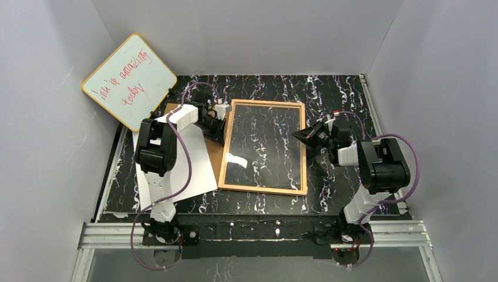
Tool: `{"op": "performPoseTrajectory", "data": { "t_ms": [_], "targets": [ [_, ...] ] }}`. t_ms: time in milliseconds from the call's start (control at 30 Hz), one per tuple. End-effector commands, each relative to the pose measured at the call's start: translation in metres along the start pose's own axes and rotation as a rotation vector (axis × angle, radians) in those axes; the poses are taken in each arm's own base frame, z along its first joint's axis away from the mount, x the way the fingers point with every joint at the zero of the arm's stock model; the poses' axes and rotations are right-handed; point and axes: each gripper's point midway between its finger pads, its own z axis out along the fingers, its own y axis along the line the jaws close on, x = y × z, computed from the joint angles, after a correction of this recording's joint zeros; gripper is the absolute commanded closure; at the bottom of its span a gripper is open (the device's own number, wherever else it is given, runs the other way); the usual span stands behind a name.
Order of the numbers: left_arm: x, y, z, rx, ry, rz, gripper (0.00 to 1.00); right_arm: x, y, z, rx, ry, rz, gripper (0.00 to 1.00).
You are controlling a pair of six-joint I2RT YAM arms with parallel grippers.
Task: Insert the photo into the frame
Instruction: Place the photo frame item in the photo frame.
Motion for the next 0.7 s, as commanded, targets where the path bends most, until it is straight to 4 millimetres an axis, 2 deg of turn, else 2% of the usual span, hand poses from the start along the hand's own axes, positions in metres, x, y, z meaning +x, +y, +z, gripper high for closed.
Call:
{"op": "performPoseTrajectory", "data": {
  "t_ms": [0,433,667],
  "targets": [
    [0.001,-0.007,-0.001,0.021,0.013,0.011,1.0,-0.012,0.014,-0.005,-0.029,-0.053,-0.045,0.99],
    [0.002,-0.007,-0.001,0.022,0.015,0.011,1.0,-0.014,0.016,-0.005,-0.04,-0.068,-0.043,0.99],
    [0.01,-0.009,0.01,0.029,0.044,0.01,1.0,-0.014,0.04,-0.01,-0.161,-0.104,-0.067,0.99]
  ]
}}
